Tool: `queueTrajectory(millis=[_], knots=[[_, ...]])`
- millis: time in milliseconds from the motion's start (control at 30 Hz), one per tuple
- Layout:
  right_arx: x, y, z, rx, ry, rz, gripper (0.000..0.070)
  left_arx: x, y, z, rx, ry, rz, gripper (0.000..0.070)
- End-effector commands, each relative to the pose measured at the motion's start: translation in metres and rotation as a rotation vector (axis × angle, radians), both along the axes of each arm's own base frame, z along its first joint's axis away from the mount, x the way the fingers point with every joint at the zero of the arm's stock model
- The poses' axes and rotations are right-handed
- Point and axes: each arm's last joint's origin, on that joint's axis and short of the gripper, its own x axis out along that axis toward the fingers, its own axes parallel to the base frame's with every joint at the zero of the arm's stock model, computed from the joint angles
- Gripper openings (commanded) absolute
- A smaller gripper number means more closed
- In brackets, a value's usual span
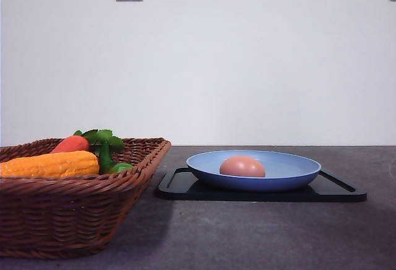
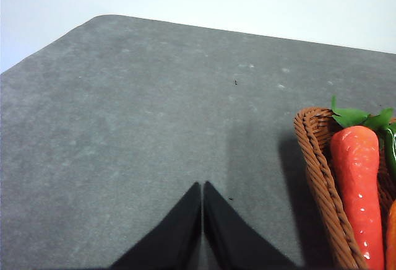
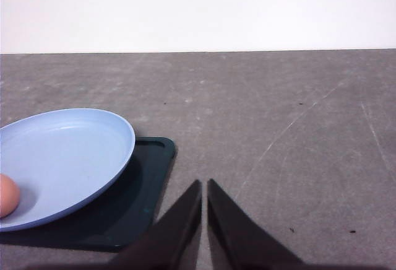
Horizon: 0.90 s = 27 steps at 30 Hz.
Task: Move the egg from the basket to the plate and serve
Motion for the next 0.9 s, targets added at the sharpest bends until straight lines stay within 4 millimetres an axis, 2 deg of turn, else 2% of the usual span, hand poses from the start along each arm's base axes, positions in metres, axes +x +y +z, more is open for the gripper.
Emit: queueTrajectory(millis=[0,867], knots=[[0.0001,0.0001,0.0003,0.011,-0.009,-0.001,0.0,0.0008,0.0001,-0.0086,-0.003,0.033,0.0,0.0],[0.0001,0.0001,0.0003,0.011,-0.009,-0.001,0.0,0.0008,0.0001,-0.0086,-0.003,0.033,0.0,0.0]])
